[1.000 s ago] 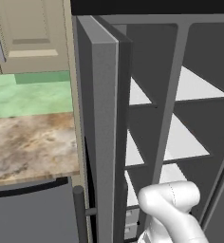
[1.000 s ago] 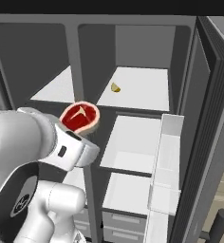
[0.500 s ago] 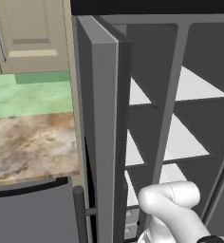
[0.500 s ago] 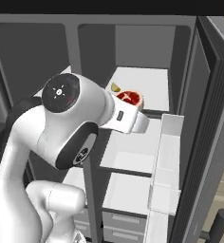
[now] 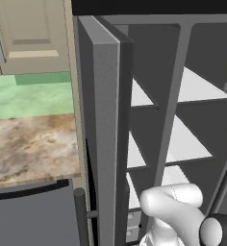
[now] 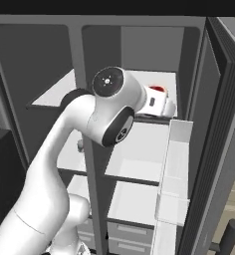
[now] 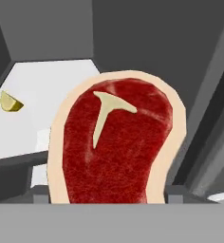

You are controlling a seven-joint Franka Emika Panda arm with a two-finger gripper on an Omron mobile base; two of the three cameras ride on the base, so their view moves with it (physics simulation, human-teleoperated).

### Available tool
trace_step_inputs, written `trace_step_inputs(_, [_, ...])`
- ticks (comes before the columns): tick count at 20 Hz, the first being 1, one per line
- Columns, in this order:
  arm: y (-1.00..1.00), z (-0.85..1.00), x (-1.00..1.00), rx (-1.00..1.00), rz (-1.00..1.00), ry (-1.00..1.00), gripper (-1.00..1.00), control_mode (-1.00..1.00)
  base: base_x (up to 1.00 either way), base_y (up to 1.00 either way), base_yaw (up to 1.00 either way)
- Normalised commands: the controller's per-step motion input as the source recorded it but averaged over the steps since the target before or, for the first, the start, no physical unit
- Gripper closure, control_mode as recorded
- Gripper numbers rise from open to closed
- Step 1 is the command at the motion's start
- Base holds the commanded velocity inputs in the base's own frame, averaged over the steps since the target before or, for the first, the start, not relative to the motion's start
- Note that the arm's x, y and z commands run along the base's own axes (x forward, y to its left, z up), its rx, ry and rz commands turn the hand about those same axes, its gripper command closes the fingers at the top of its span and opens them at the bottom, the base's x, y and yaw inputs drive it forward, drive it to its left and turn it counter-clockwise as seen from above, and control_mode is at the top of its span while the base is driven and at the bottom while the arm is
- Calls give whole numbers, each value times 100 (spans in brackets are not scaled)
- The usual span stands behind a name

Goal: Pick up the frozen steak from the freezer, place it on any shelf in the fridge, and close the fridge and freezer doors when done.

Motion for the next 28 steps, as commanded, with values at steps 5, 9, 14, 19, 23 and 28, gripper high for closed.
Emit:
trace_step_inputs(5, [-25,-1,100,0,3,2,100,-100,0,0,0])
trace_step_inputs(9, [-14,-9,100,0,3,6,100,-100,0,0,0])
trace_step_inputs(14, [-1,-32,100,0,3,13,-100,-100,0,0,0])
trace_step_inputs(19, [0,-41,99,0,4,13,-100,-100,0,0,0])
trace_step_inputs(23, [0,-21,51,0,6,7,-100,-100,0,0,0])
trace_step_inputs(28, [13,0,-8,2,5,1,-100,-100,0,0,0])
